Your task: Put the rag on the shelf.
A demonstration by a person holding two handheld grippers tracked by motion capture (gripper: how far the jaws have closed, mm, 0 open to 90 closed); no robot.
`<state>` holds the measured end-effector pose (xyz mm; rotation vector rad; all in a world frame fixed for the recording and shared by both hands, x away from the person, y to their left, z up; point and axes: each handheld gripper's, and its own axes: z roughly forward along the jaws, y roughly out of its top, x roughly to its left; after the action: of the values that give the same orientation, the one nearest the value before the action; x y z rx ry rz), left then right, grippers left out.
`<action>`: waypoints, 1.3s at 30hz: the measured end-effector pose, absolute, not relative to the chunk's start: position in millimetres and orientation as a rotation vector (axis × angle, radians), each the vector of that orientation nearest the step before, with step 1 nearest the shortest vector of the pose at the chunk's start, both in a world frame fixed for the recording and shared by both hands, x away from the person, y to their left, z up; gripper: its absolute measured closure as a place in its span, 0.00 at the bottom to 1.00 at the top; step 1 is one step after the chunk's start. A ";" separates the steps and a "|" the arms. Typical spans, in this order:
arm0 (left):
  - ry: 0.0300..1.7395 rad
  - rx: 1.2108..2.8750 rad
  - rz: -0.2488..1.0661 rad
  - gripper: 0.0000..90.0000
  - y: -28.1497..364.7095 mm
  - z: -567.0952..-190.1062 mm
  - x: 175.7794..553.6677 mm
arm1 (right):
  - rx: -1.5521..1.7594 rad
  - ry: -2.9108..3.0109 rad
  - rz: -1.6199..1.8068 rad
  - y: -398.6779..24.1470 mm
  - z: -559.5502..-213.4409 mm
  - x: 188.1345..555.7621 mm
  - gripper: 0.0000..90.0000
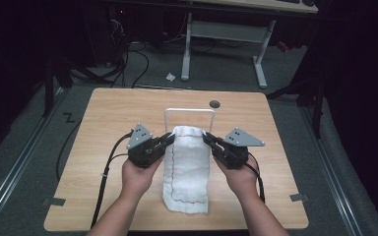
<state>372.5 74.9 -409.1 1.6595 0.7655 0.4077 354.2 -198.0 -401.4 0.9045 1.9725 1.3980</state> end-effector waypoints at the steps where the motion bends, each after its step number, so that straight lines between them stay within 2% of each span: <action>1: 0.756 1.654 0.419 0.93 75.4 -405.0 372.0 | 0.896 1.963 1.404 -197.7 -397.7 354.1 0.96; 11: 0.686 1.603 0.473 0.93 76.7 -370.0 370.7 | 0.843 1.879 1.459 -199.6 -364.6 353.4 0.96; 22: 0.642 1.596 0.527 0.93 73.5 -332.2 385.7 | 0.820 1.813 1.486 -203.7 -330.9 362.9 0.96; 34: 0.643 1.585 0.548 0.93 71.9 -315.9 409.1 | 0.841 1.782 1.497 -208.3 -308.8 381.8 0.96; 39: 0.641 1.591 0.576 0.93 68.9 -308.1 428.0 | 0.862 1.774 1.492 -208.5 -299.0 400.5 0.96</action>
<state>428.0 68.9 -308.1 1.5906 0.6414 0.5763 400.5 -208.5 -299.0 0.8623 1.7740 1.4917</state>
